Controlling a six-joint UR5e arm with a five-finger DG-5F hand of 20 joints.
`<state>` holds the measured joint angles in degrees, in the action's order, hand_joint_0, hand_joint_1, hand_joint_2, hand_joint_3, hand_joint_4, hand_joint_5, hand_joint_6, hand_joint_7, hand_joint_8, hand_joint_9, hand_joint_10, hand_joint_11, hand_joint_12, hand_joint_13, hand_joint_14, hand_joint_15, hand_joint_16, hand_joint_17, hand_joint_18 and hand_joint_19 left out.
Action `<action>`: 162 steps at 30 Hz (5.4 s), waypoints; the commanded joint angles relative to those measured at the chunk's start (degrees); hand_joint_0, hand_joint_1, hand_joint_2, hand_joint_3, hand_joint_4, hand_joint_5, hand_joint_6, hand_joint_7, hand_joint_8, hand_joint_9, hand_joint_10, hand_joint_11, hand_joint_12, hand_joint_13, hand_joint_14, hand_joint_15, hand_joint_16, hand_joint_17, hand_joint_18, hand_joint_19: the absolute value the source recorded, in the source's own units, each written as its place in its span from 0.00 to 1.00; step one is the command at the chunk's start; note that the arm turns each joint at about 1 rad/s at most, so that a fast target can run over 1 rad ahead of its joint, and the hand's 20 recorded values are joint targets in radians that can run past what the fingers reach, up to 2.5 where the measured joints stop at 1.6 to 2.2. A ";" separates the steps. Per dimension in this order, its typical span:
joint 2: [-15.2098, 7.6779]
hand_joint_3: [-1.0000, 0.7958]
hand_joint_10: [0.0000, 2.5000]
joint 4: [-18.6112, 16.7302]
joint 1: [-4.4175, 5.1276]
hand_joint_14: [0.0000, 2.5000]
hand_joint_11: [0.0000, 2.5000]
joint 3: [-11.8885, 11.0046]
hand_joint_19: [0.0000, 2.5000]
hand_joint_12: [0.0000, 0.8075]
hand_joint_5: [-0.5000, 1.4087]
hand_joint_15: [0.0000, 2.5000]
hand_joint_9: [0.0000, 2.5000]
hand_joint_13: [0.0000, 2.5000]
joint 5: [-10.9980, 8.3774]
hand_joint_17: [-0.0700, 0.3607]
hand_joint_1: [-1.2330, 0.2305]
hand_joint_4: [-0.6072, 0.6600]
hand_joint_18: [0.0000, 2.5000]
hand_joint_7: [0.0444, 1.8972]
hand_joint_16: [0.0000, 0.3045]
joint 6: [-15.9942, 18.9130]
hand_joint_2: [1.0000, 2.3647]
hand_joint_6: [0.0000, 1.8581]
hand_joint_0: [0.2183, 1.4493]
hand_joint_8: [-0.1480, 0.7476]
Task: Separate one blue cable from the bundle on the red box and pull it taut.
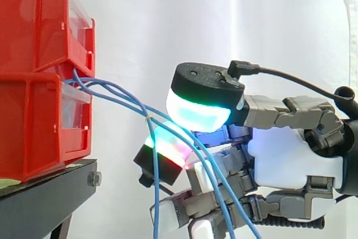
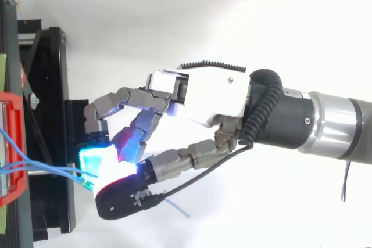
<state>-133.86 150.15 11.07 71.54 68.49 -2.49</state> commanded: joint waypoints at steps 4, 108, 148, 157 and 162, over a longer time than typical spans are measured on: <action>0.00 0.52 0.00 0.14 0.00 0.00 0.16 0.00 0.14 0.55 0.25 0.11 0.51 0.37 0.06 0.46 0.35 0.57 0.41 0.70 0.19 0.11 0.01 0.36 0.28 0.60; 0.09 0.54 0.01 0.23 -0.09 0.00 0.22 -0.09 0.13 0.52 0.22 0.11 0.50 0.35 -0.02 0.42 0.33 0.56 0.37 0.65 0.16 -1.12 0.01 0.38 0.29 0.54; 0.09 0.68 0.01 0.23 0.00 0.00 0.27 0.00 0.14 0.52 0.21 0.11 0.53 0.36 -0.29 0.43 0.26 0.30 0.38 0.74 0.17 -1.21 0.00 0.48 0.34 0.53; 0.09 0.65 0.01 1.72 -0.09 0.00 0.27 0.00 0.14 0.53 0.21 0.11 0.54 0.35 0.06 0.43 0.27 0.32 0.38 0.72 0.17 -0.94 0.05 0.48 0.32 0.53; 0.09 0.65 0.01 7.08 -0.61 0.00 0.28 0.00 0.13 0.53 0.21 0.11 0.54 0.35 0.33 0.43 0.27 0.32 0.37 0.72 0.17 -1.03 0.05 0.48 0.32 0.53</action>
<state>-133.76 153.71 10.84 71.54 68.64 -3.44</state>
